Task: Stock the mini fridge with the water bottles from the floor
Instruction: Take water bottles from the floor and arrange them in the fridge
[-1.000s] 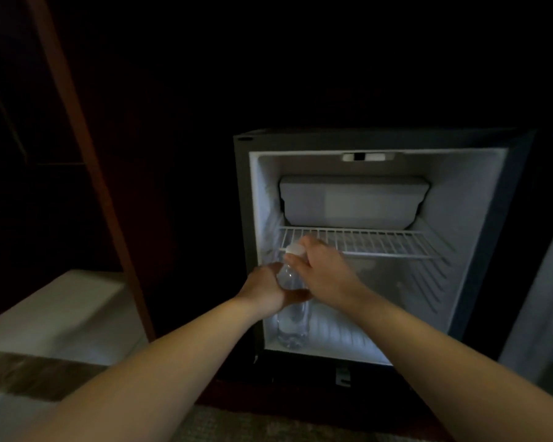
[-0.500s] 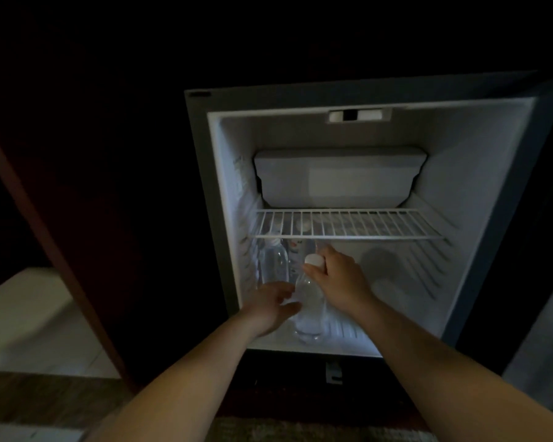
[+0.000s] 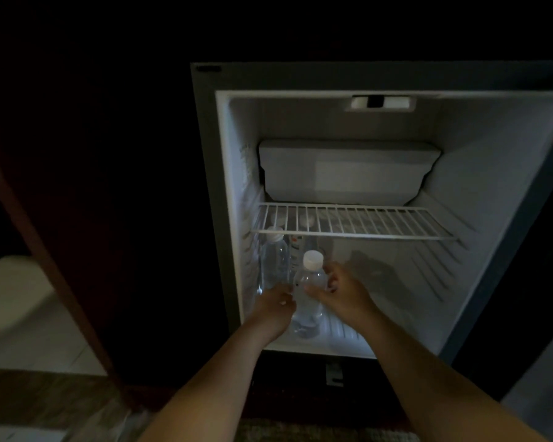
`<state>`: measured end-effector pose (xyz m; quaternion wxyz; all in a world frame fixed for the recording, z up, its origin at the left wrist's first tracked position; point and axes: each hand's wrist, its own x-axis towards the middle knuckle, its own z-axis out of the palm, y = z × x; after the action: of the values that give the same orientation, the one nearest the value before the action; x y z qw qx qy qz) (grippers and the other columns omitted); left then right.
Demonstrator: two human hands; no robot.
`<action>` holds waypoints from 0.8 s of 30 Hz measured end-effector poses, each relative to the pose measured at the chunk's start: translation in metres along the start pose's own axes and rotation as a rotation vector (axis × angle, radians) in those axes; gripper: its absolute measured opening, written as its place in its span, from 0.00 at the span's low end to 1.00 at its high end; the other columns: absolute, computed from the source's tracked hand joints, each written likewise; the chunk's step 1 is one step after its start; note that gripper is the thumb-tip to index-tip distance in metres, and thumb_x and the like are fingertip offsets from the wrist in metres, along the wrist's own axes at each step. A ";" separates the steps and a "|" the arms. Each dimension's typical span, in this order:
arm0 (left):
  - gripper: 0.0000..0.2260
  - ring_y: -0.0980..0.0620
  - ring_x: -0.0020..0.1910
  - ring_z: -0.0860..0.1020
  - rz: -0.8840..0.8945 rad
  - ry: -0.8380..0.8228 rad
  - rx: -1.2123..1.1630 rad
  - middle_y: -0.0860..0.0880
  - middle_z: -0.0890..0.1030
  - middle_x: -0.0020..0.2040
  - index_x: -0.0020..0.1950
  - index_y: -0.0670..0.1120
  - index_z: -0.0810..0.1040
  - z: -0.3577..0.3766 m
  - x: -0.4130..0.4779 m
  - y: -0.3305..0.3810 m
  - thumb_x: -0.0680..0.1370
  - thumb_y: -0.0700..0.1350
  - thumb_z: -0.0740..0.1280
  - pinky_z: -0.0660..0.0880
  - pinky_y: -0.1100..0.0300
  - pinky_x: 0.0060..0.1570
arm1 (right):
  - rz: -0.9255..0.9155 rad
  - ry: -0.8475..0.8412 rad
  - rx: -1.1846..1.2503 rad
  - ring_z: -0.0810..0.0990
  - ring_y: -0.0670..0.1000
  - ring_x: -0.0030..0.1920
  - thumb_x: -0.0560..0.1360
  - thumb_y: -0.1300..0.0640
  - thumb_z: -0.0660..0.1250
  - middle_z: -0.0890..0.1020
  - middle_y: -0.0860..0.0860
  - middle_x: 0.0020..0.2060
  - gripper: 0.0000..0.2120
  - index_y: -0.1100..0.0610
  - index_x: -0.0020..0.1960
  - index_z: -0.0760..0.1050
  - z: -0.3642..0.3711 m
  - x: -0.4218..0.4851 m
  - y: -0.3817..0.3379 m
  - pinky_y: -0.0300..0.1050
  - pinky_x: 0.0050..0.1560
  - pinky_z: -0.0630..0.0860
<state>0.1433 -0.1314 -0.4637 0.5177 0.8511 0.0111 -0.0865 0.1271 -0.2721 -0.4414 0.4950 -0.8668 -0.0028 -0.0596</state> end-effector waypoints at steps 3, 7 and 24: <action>0.14 0.44 0.59 0.78 -0.055 0.024 -0.060 0.42 0.80 0.59 0.59 0.42 0.79 0.003 -0.002 0.001 0.76 0.37 0.60 0.72 0.58 0.58 | 0.034 -0.055 -0.080 0.77 0.46 0.43 0.71 0.58 0.73 0.76 0.44 0.40 0.17 0.54 0.57 0.72 0.003 -0.003 0.015 0.36 0.42 0.73; 0.14 0.49 0.43 0.79 -0.139 0.017 -0.228 0.39 0.78 0.61 0.62 0.42 0.76 0.006 0.000 -0.004 0.77 0.36 0.60 0.78 0.64 0.39 | 0.058 -0.028 -0.112 0.79 0.52 0.46 0.72 0.58 0.71 0.79 0.51 0.43 0.17 0.59 0.59 0.73 0.007 -0.003 0.019 0.48 0.51 0.76; 0.11 0.48 0.60 0.75 -0.120 0.031 -0.469 0.45 0.78 0.56 0.58 0.47 0.75 0.031 0.010 0.003 0.80 0.39 0.58 0.71 0.53 0.64 | 0.221 0.234 0.011 0.78 0.50 0.43 0.77 0.54 0.63 0.78 0.51 0.40 0.11 0.59 0.50 0.80 0.036 0.030 0.028 0.32 0.30 0.65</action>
<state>0.1493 -0.1611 -0.4766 0.6948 0.7067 0.0891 -0.0993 0.1620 -0.2572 -0.4806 0.5001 -0.8464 0.1499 -0.1052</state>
